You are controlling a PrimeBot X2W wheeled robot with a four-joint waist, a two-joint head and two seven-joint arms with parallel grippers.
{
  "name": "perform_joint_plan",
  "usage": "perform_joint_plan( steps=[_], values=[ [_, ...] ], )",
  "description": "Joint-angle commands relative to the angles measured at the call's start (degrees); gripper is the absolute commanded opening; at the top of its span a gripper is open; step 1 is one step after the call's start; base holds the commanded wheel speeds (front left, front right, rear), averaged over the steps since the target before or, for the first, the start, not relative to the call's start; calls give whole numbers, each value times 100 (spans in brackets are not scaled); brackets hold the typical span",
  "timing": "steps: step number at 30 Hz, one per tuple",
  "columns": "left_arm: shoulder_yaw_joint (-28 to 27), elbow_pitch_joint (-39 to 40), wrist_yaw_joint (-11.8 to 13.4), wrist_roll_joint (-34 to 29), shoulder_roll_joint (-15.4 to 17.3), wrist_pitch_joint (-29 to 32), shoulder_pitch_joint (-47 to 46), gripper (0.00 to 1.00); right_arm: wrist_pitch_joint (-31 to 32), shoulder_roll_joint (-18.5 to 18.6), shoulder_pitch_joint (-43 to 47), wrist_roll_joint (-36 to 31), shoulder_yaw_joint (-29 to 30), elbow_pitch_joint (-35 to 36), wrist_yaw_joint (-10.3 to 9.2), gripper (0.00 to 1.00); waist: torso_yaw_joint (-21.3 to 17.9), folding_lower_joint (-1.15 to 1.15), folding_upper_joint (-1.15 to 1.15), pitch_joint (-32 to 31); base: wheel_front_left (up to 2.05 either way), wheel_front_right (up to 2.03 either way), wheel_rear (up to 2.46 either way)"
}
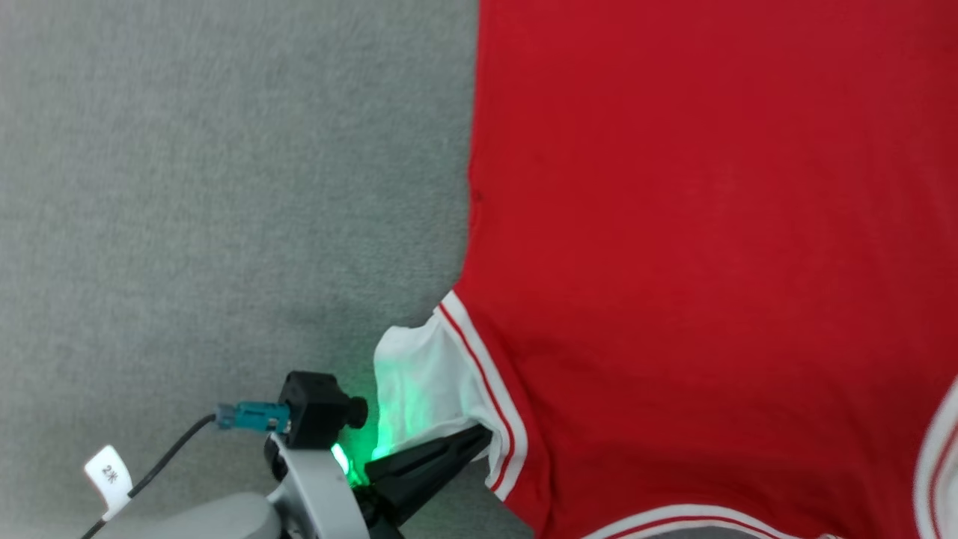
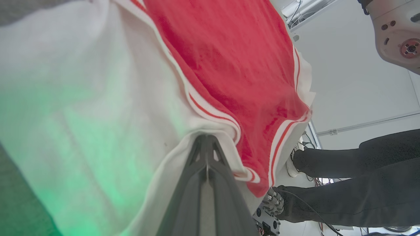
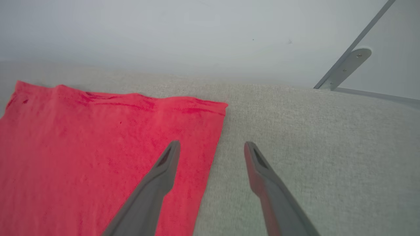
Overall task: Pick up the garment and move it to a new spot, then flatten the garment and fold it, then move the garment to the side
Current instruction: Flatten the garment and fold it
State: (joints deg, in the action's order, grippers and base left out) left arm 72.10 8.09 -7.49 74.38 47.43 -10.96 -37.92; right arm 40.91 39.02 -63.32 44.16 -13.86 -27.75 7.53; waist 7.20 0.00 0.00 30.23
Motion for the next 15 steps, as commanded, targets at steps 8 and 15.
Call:
perform_joint_plan(
  steps=[8,15],
  values=[
    [106,-89,6,-75,-270,17,-182,0,972,-372,-1296,-1058,317,-1553,-9,100,651,0,0,629,0,0,0],
    [143,-159,12,-86,-346,-17,-314,0,1638,-728,-1628,-1614,561,-2382,-8,100,734,0,0,796,0,0,0]
  ],
)
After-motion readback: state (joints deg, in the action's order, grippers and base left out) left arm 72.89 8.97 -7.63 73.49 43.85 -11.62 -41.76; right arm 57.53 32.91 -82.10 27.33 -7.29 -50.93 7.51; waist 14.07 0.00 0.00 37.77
